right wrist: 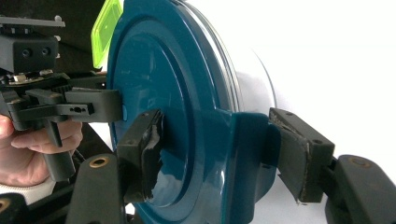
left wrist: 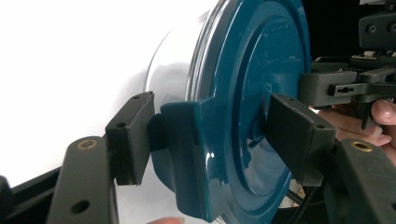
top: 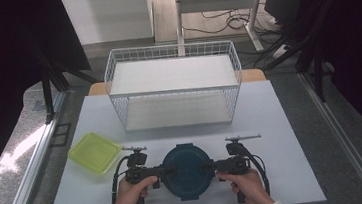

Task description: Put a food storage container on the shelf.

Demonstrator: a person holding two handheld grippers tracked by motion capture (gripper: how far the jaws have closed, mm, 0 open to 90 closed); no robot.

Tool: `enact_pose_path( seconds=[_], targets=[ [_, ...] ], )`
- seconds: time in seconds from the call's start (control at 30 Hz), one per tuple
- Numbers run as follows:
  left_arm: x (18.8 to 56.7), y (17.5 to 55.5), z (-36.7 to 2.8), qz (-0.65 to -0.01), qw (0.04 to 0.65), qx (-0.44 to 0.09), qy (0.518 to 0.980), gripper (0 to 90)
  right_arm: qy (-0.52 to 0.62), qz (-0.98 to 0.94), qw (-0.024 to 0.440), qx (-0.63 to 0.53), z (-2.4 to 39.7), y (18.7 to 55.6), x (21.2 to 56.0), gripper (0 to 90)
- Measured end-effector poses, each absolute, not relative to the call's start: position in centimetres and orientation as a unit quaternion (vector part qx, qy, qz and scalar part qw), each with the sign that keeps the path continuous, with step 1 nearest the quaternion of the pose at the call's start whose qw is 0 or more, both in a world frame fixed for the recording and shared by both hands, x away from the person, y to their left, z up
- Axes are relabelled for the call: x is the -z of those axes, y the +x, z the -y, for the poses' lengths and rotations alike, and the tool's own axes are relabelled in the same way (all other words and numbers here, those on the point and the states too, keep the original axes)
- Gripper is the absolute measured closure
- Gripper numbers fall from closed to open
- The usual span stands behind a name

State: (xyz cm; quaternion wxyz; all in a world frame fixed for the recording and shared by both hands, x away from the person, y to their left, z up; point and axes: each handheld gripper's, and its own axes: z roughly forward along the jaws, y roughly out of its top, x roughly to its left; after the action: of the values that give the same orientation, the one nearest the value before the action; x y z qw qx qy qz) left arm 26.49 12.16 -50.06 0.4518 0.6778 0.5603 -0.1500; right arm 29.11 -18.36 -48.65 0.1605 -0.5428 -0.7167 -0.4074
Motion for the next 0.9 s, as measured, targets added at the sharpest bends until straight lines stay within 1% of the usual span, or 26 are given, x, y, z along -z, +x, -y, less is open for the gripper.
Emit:
enact_pose_path(
  seconds=[0.53,0.9],
  targets=[
    [49.21,26.69,-12.04,-0.556,0.459,0.133,0.680,34.4,-0.532,0.724,0.144,0.415,18.33,29.05,47.92,37.0],
    [49.11,26.89,-12.06,-0.554,0.459,0.136,0.681,34.3,-0.527,0.727,0.135,0.418,18.33,29.04,47.70,37.0]
  ],
)
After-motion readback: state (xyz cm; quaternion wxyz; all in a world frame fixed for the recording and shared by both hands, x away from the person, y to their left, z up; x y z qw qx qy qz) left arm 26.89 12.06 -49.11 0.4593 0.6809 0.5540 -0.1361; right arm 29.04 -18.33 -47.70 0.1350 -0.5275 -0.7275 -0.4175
